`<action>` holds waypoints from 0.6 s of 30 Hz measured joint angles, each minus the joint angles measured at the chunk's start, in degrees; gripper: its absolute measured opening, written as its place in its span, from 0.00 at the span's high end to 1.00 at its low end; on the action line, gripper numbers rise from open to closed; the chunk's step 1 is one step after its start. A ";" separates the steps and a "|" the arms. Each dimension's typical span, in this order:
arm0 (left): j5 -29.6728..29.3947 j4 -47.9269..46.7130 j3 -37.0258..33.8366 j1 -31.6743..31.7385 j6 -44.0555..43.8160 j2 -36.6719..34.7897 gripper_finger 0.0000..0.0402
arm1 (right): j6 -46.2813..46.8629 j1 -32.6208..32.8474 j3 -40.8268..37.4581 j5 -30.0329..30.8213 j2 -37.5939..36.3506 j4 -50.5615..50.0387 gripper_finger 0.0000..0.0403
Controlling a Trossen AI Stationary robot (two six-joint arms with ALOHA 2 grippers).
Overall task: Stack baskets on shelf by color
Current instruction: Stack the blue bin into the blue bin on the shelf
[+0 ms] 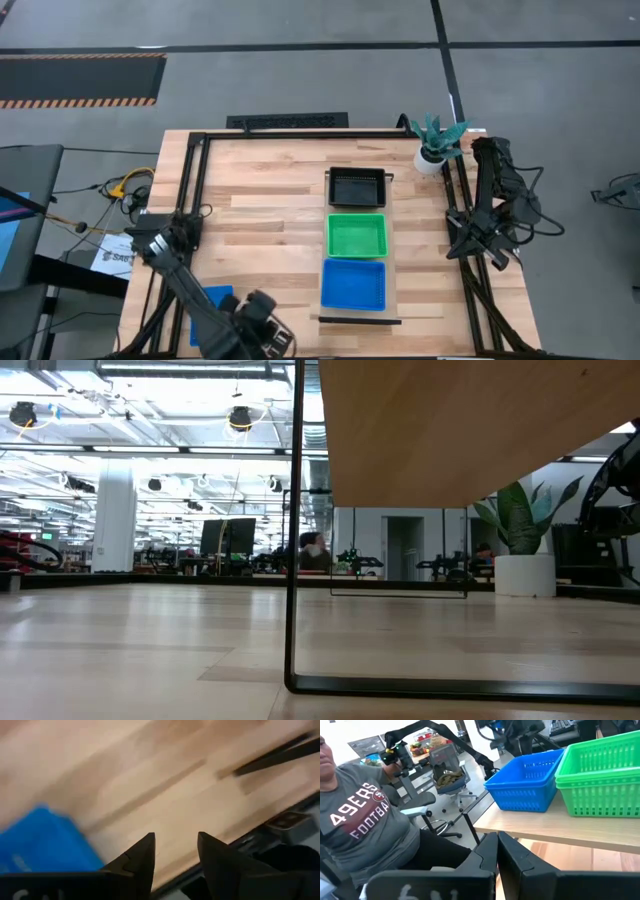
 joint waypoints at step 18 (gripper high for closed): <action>20.76 0.20 -18.04 -4.64 -24.78 0.14 0.66 | 0.00 0.00 0.00 0.00 0.00 -0.80 0.92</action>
